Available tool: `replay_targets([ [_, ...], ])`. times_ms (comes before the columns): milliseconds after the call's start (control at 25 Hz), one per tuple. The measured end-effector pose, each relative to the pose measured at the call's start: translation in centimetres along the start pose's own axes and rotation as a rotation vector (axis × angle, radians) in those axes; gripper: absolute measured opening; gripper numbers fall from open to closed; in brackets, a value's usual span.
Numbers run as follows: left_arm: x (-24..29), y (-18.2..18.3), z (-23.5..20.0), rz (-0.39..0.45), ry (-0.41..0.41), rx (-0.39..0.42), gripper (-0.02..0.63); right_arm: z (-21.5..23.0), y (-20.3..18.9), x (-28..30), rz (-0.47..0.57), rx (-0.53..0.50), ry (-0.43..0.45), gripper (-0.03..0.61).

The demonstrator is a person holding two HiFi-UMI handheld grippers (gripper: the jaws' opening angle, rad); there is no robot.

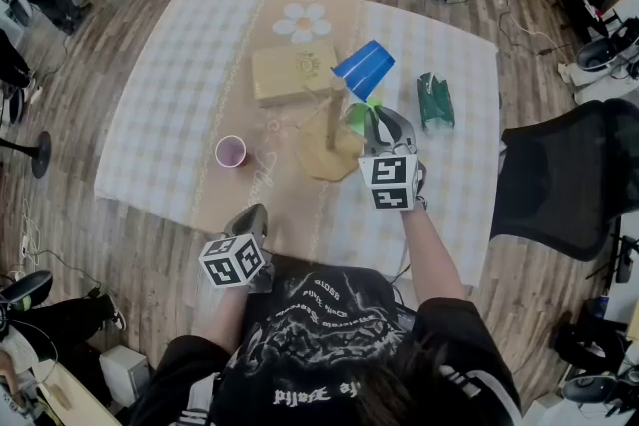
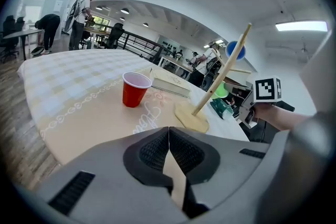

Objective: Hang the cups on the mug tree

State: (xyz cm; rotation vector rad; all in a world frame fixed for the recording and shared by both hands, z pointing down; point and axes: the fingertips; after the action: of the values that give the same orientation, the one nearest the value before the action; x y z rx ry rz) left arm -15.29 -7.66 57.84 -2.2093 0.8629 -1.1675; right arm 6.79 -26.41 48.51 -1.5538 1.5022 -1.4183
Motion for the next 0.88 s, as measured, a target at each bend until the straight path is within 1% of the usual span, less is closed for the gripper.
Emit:
replay_targets([
  [640, 0.2, 0.1, -0.1, -0.006, -0.010, 0.007, 0.021, -1.0, 0.6, -0.6, 0.035, -0.051, -0.017, 0.041],
  [880, 0.5, 0.0, 0.4, -0.016, -0.026, 0.021, 0.021, -1.6, 0.7, -1.0, 0.044, -0.091, -0.018, 0.043],
])
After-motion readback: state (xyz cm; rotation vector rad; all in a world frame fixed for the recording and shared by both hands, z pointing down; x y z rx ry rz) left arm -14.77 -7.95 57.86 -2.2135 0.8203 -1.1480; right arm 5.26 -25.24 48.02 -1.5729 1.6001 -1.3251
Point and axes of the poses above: the fingertips, and each gripper's own axes: x forward along the fingers, z to its right, y out of its top, and after that the axes turned 9 degrees about -y, right-handed
